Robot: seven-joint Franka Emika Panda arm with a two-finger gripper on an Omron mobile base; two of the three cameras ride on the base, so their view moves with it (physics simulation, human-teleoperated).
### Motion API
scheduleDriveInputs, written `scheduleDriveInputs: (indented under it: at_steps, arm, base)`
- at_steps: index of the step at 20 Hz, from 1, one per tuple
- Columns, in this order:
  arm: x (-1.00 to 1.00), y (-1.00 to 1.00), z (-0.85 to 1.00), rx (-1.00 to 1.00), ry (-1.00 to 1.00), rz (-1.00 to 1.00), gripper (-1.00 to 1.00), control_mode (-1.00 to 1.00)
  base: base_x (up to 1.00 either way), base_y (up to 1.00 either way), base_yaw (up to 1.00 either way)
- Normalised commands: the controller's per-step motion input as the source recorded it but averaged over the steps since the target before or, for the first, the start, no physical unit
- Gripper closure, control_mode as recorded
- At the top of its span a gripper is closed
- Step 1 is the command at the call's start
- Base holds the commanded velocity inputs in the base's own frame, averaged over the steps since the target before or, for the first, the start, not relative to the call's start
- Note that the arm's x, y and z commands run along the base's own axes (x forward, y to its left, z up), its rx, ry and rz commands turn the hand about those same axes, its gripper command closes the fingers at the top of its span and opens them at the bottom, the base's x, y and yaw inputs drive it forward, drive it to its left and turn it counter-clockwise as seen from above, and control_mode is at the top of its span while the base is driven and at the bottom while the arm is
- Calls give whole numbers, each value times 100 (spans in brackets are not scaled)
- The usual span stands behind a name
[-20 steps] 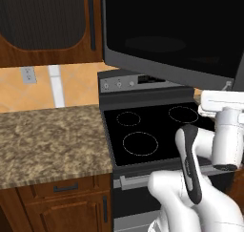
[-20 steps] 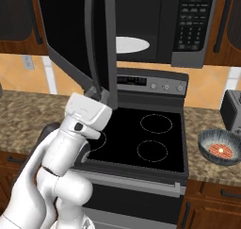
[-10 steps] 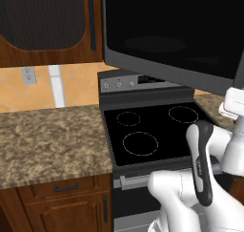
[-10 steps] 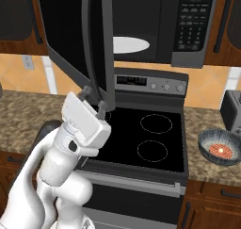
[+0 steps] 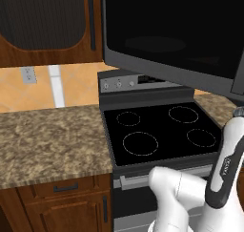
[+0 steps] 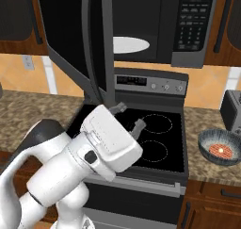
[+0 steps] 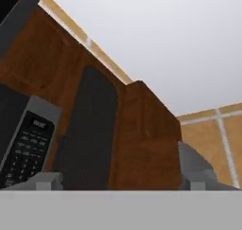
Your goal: Open the microwave, place the bowl with waffle inside the microwave, then close the microwave door and turn it on.
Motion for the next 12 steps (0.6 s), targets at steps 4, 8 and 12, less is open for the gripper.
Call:
scheduleDriveInputs:
  at_steps: [4, 8, 12]
  arm:
    - [-11, -65, 0, 3, 93, 1, -100, -100]
    - [1, -29, -8, 0, 92, 21, -100, -100]
    - [28, -1, -29, -10, 57, 44, -100, -100]
  base:
    - [0, 0, 0]
    - [0, 0, 0]
    - [0, 0, 0]
